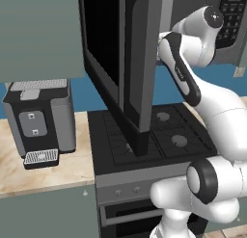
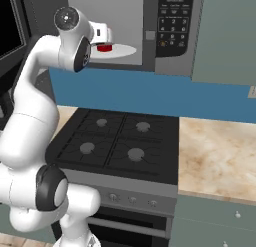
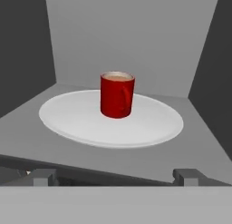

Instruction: Pick the cup of tea, navigate to the dining table, and place it on the saucer.

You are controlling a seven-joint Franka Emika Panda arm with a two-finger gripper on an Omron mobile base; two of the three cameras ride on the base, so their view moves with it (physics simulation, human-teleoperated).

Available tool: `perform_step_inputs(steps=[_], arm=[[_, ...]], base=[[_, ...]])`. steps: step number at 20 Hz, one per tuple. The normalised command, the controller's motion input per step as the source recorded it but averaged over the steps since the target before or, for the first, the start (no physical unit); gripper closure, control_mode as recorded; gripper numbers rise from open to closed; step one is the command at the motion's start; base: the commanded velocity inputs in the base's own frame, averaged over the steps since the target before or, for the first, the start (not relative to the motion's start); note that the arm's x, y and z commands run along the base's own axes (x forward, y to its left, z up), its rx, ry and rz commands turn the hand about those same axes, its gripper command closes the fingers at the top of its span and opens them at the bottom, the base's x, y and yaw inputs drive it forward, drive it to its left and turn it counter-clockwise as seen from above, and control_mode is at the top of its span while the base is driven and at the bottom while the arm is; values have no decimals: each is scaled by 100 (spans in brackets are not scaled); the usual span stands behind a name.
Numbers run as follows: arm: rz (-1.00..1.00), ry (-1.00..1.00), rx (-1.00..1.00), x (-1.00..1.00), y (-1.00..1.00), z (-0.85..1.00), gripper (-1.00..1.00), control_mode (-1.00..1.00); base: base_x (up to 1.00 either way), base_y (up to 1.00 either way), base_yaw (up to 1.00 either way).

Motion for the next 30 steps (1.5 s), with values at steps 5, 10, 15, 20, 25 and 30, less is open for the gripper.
perform_step_inputs(steps=[5, 10, 15, 20, 25, 30], arm=[[6, 10, 1, 27, 7, 0, -100, -100], [7, 6, 0, 51, 1, 0, -100, -100], [7, 4, 0, 33, 0, -2, -100, -100], [6, 1, 0, 17, 4, -4, -100, -100], [6, 1, 0, 34, 1, -3, -100, -100], [4, 2, 0, 47, 0, -8, -100, -100]], base=[[0, 0, 0], [0, 0, 0], [0, 0, 0], [0, 0, 0], [0, 0, 0], [0, 0, 0]])
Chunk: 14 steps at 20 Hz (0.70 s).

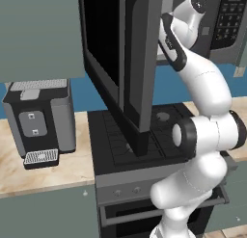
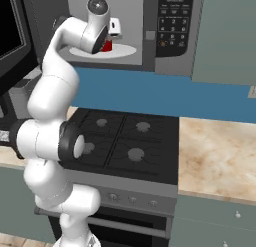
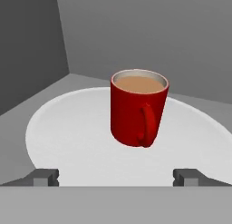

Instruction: Pick the cup of tea, navigate to the dining table, and place it on the saucer.

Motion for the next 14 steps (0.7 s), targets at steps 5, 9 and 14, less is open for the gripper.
perform_step_inputs(steps=[5, 9, 14], arm=[[1, 9, -1, 24, 0, -13, -100, -100], [1, 10, -1, 19, 0, -9, -100, -100], [2, 3, 0, 29, 0, 0, -100, -100]], base=[[0, 0, 0], [0, 0, 0], [0, 0, 0]])
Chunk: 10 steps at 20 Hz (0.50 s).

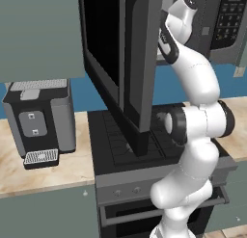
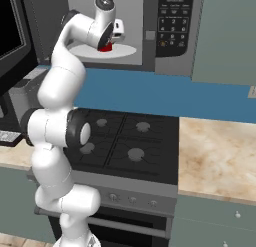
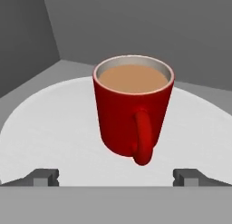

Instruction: Pick the cup of tea, navigate to the dining table, and place it on the saucer.

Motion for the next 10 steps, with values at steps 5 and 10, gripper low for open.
perform_step_inputs(steps=[5, 10], arm=[[3, 0, 0, 31, 0, -2, -100, -100], [3, 2, 0, 37, 0, -10, -100, -100]], base=[[0, 0, 0], [0, 0, 0]])
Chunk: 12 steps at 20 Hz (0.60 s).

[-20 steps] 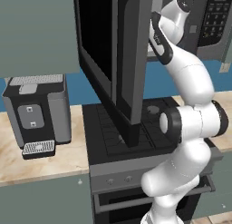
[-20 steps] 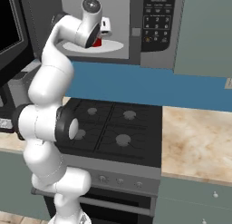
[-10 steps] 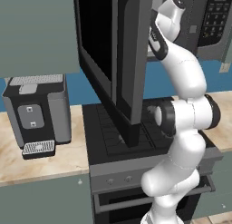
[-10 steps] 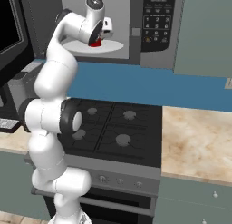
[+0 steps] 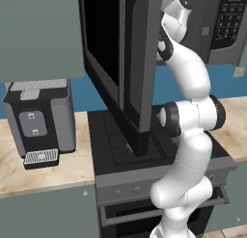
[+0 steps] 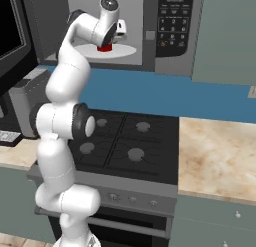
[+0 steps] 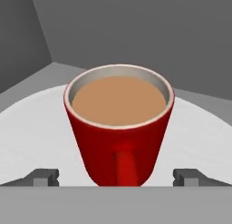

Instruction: Pick the cup of tea, navigate to the dining table, and place it on the saucer.

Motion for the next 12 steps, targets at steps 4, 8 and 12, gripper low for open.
perform_step_inputs(steps=[4, 8, 12], arm=[[2, 1, 0, 42, 0, -6, -100, -100], [2, 0, 0, 14, 0, 0, -100, -100], [3, 0, 0, 0, 0, 0, 100, -100]], base=[[0, 0, 0], [0, 0, 0], [0, 0, 0]])
